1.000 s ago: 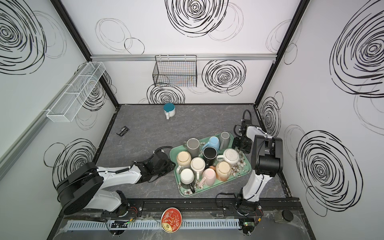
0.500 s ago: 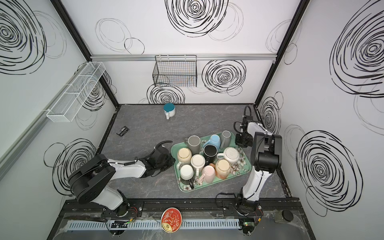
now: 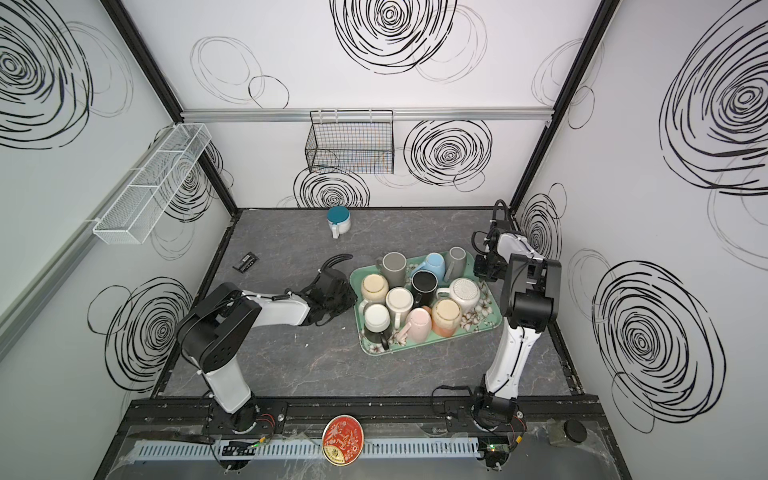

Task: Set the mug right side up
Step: 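Raise both arms and move both grippers toward the mug tray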

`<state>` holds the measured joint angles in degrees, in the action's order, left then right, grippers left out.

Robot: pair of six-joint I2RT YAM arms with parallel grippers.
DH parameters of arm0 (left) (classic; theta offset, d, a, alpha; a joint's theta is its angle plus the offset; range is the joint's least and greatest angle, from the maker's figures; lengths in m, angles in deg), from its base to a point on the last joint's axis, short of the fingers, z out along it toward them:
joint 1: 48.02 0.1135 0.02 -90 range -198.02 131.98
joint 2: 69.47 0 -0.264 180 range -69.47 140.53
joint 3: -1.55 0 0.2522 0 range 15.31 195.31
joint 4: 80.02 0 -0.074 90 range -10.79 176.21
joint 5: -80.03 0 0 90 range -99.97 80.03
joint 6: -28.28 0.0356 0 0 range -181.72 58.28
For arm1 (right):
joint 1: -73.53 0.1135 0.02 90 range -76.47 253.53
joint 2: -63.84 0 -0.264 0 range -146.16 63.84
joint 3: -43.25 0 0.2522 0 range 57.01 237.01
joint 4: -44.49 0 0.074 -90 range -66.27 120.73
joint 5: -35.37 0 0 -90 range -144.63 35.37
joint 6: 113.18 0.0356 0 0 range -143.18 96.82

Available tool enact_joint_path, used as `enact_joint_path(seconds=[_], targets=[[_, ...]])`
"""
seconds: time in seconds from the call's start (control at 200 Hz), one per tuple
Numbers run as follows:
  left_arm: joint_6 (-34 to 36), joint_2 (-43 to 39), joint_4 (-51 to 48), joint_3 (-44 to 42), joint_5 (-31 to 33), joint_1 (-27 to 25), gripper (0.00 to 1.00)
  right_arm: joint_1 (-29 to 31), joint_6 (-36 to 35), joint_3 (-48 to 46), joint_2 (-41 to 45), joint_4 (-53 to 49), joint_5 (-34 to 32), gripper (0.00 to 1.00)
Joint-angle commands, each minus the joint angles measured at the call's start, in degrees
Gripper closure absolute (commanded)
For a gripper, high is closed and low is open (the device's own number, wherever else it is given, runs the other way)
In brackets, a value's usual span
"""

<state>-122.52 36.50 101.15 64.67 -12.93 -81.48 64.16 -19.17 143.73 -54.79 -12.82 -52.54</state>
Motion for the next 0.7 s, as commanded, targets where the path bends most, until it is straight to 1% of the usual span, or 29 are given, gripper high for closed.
enact_joint_path(seconds=[0.0, 0.08, 0.215, 0.325, 0.47, 0.6, 0.695], targets=[[1.5, 5.5, 5.5, 9.6, -4.7, 0.4, 0.96, 1.6, 5.1, 2.5, -7.4, 0.8, 7.0, 0.95], [4.0, 9.5, 4.2, 15.8, -4.8, 1.5, 0.96, 1.5, 5.0, 6.6, -10.1, -0.1, 7.0, 0.95], [5.2, 16.6, 4.3, 25.0, -5.2, 3.7, 0.95, 1.0, 5.0, 13.3, -14.4, -1.9, 6.7, 0.95], [8.5, 22.2, 0.6, 33.8, -4.8, 4.6, 0.95, 0.6, 5.4, 19.6, -18.1, -3.3, 7.4, 0.95], [8.7, 28.0, 0.2, 42.4, -4.5, 6.4, 0.94, 0.3, 5.5, 28.0, -22.8, -6.2, 7.9, 0.95], [9.7, 31.0, -3.4, 49.6, -5.5, 7.4, 0.87, 0.0, 6.3, 36.9, -26.2, -11.0, 8.7, 0.94], [10.3, 30.2, -4.1, 50.5, -5.8, 7.9, 0.80, 0.0, 6.2, 38.1, -24.9, -11.5, 8.0, 0.89]])
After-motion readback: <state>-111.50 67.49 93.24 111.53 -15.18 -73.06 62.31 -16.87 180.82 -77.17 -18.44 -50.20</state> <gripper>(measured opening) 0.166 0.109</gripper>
